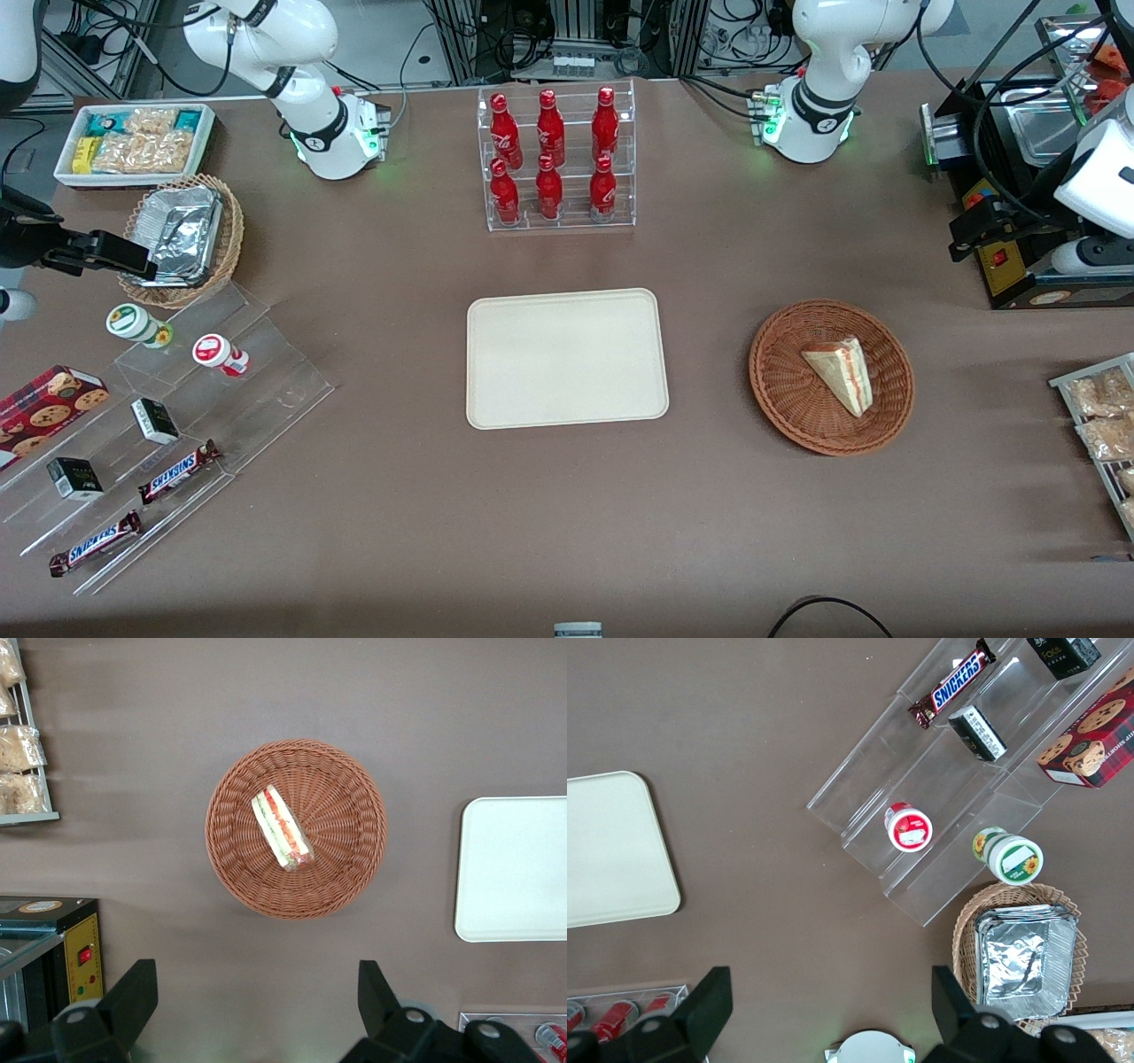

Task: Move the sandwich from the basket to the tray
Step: 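Move the left gripper over the wicker basket above the wrapped sandwich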

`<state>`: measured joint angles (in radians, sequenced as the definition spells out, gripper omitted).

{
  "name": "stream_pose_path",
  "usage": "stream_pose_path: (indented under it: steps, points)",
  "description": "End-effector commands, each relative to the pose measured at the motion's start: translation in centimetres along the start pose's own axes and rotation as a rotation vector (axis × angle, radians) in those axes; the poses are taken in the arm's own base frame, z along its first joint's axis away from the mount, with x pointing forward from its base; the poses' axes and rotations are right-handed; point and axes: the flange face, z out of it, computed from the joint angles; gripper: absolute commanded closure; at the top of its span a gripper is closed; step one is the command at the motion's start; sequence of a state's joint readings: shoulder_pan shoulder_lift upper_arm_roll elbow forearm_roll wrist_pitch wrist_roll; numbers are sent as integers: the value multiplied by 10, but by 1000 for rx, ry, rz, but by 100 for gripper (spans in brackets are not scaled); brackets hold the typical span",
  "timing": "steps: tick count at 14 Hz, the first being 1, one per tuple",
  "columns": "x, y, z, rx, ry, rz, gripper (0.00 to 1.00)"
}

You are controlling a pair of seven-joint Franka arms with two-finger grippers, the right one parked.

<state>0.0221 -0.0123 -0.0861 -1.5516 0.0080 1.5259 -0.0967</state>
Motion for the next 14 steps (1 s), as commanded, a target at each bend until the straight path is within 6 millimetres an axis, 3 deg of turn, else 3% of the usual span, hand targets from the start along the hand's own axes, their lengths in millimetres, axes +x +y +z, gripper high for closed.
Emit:
stream_pose_path:
  steps: [1,3,5,9,14]
  points:
    - [0,-1,-2,6,-15,18,0]
    - [3,-1,3,8,-17,18,0]
    - [12,-1,20,14,-45,10,0]
    - [20,1,78,27,-16,-14,0]
    - [19,11,145,14,51,-283,0]
